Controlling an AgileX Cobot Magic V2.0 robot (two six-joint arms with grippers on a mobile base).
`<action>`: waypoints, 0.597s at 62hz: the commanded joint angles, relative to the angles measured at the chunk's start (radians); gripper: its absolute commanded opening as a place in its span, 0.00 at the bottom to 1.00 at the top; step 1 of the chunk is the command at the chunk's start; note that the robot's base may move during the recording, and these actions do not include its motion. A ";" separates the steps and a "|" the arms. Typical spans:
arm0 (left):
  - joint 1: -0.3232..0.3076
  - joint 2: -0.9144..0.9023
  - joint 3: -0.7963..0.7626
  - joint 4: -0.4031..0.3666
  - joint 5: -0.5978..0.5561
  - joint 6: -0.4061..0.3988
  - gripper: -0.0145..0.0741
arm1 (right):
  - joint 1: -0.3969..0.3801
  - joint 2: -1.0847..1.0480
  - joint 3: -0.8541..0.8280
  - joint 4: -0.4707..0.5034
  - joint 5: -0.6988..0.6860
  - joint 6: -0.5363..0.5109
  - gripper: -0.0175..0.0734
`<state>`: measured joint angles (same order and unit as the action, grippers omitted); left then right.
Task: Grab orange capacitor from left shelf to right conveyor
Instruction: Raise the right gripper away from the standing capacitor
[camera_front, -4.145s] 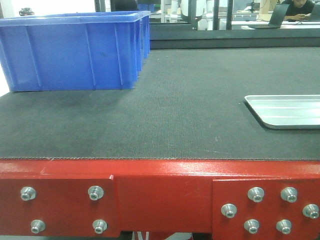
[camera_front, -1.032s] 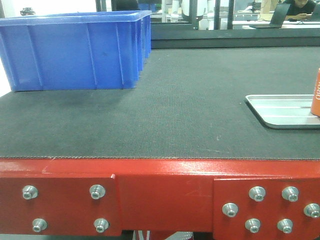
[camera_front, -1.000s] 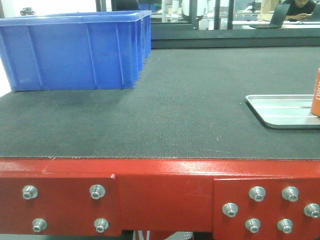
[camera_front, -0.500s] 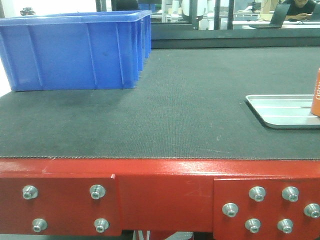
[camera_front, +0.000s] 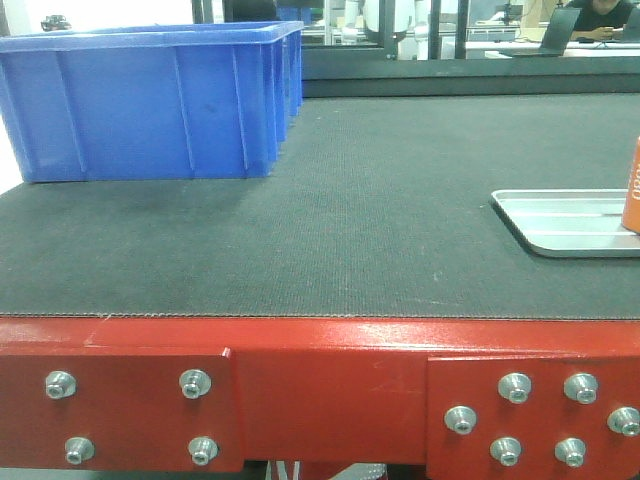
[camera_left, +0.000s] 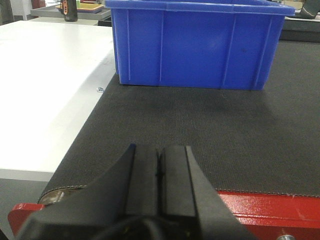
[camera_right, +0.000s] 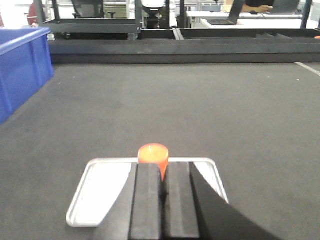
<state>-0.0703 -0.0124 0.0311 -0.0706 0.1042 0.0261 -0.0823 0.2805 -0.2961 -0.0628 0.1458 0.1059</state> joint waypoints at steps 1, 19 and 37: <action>-0.002 -0.012 -0.005 -0.003 -0.081 -0.002 0.02 | 0.001 -0.081 0.057 0.096 -0.083 -0.134 0.26; -0.002 -0.012 -0.005 -0.003 -0.081 -0.002 0.02 | 0.001 -0.308 0.309 0.104 -0.102 -0.152 0.26; -0.002 -0.012 -0.005 -0.003 -0.081 -0.002 0.02 | 0.001 -0.304 0.320 0.104 -0.086 -0.151 0.26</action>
<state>-0.0703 -0.0124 0.0311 -0.0706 0.1042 0.0261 -0.0823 -0.0102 0.0290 0.0364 0.1462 -0.0346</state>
